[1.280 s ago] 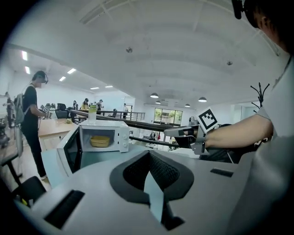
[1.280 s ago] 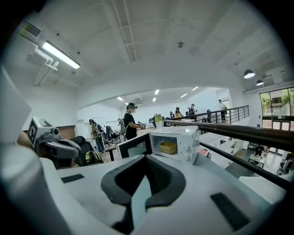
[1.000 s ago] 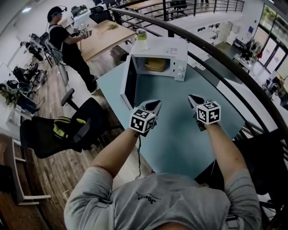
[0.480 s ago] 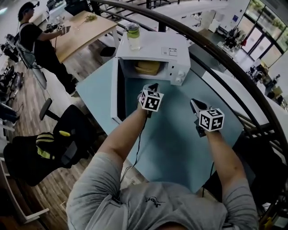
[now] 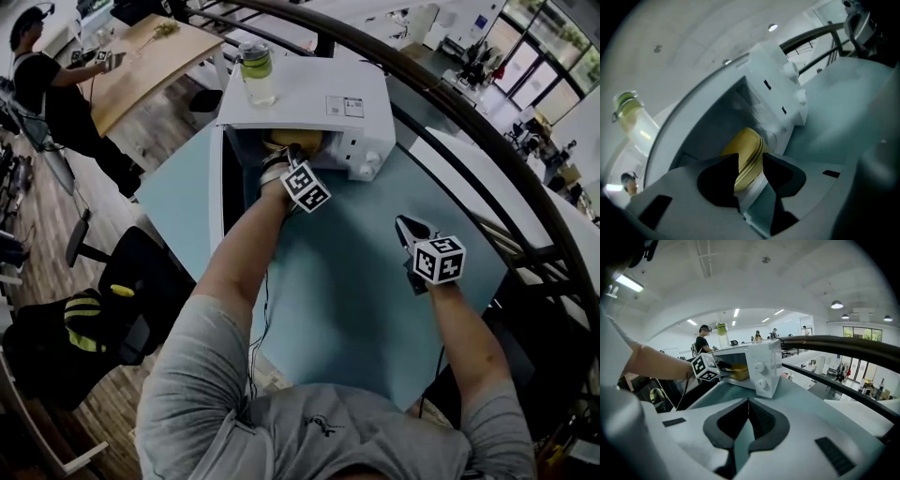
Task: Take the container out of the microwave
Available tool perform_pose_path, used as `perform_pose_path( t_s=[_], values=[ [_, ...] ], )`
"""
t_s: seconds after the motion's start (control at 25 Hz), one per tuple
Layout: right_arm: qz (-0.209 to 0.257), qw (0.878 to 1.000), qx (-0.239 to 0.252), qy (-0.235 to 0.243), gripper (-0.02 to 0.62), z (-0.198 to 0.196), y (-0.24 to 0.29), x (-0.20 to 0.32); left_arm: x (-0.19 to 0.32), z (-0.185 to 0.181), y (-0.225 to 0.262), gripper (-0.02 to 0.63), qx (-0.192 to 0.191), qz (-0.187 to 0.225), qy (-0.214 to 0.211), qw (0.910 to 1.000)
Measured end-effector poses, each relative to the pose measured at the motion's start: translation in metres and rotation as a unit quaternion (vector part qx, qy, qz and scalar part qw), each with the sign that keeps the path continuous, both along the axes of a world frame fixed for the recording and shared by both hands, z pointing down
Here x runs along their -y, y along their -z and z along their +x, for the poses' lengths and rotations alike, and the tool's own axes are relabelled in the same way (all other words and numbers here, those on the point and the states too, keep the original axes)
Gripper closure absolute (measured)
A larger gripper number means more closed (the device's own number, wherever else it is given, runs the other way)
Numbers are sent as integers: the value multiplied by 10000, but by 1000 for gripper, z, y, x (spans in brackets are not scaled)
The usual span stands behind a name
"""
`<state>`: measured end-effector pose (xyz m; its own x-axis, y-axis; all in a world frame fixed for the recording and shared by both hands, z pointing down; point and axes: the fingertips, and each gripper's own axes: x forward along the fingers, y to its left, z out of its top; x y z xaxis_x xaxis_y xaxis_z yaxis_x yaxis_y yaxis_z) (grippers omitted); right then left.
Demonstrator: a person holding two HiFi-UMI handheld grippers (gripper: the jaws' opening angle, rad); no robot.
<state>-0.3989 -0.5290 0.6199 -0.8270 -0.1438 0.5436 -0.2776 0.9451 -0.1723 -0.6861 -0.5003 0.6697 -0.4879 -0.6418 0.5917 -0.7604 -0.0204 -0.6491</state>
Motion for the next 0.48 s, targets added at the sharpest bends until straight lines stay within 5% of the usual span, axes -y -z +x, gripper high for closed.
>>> perform_pose_path(
  t_s=[0.24,0.48],
  values=[
    [-108,9999,-126,-40,577,-4,-20,10,12,-18,-39,351,585,-1319,-439,9886],
    [-240,9993,-241,-121,577,6,-40,18,19,-31,-58,366,994,-2067,-754,9704]
  ],
)
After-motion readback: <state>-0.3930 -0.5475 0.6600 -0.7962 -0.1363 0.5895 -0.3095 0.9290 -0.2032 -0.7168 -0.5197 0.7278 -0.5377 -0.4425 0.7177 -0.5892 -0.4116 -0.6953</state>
